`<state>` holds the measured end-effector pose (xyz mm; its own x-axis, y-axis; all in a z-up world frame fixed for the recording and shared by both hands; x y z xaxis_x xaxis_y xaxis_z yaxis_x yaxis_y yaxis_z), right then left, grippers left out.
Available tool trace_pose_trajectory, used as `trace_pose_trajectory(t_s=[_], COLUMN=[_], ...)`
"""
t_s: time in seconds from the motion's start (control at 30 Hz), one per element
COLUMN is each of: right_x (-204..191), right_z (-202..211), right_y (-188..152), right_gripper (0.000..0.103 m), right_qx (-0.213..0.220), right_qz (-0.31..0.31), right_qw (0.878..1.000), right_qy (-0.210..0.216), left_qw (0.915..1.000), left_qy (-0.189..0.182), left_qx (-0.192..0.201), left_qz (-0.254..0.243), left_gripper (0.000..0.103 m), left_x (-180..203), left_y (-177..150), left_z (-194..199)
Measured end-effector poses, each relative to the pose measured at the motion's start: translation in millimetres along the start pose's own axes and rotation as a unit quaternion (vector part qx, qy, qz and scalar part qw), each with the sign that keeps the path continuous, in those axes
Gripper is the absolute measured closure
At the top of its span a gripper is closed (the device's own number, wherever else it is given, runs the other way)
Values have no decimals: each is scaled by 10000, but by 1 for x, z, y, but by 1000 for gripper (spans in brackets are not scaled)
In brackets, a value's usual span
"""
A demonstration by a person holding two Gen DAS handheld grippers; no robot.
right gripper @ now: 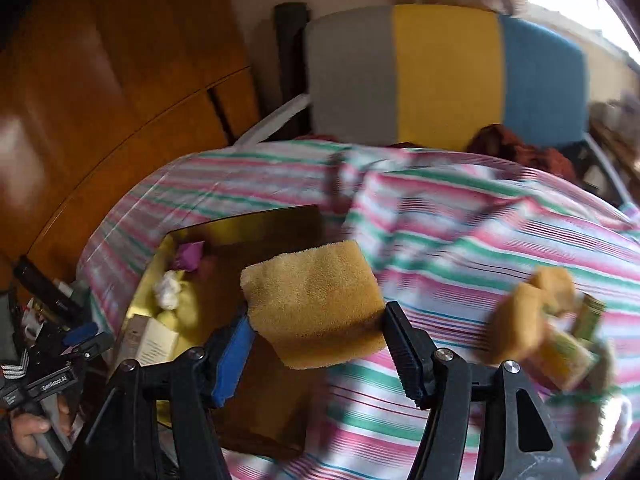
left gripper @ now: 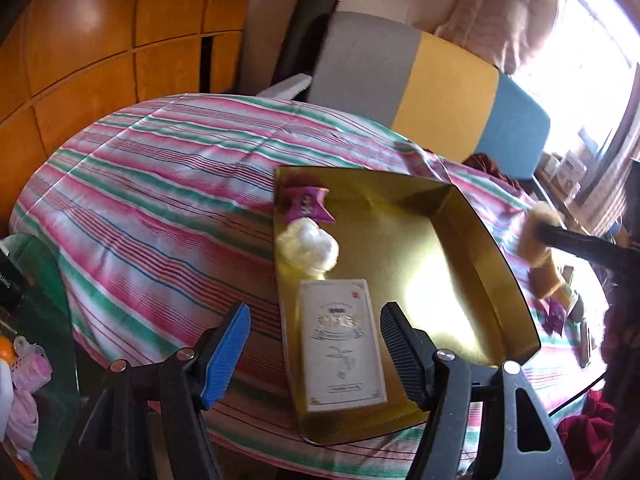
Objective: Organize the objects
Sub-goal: 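Carry the yellow sponge cake into the gold tray and open the right tool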
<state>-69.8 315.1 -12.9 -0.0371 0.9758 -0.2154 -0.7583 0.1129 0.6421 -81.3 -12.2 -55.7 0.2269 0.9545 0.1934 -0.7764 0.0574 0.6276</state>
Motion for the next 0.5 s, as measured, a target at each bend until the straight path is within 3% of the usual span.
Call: trace_pose_trajectory(t_s=[0.17, 0.33, 0.5], right_x=[-70, -107, -128], right_z=[-68, -137, -195], right_y=[11, 22, 28], right_gripper=[38, 37, 36], right_qx=[-489, -956, -1397], right_qz=[473, 457, 584], right_qw=[9970, 9937, 9884], right_qy=[361, 362, 85], left_qw=[9998, 9991, 9986], left_qy=[-43, -151, -210], left_qx=[-35, -119, -222], left_qz=[177, 380, 426], left_gripper=[35, 36, 36], left_x=[-16, -27, -29], left_y=[-4, -6, -10], left_z=[-4, -10, -16])
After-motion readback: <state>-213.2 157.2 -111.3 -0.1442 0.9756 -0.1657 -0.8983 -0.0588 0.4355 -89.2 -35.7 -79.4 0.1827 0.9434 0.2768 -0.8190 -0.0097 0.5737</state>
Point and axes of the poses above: each gripper's, at about its wrist camera, not at the fingertips, and z roughly against the way its jaws point, x to its right, y to its top, the point moved 5 cm from there along -z, roughly the way its jaws point, and after that the axes turned 1 degree about -z, right-handed, at the moved point
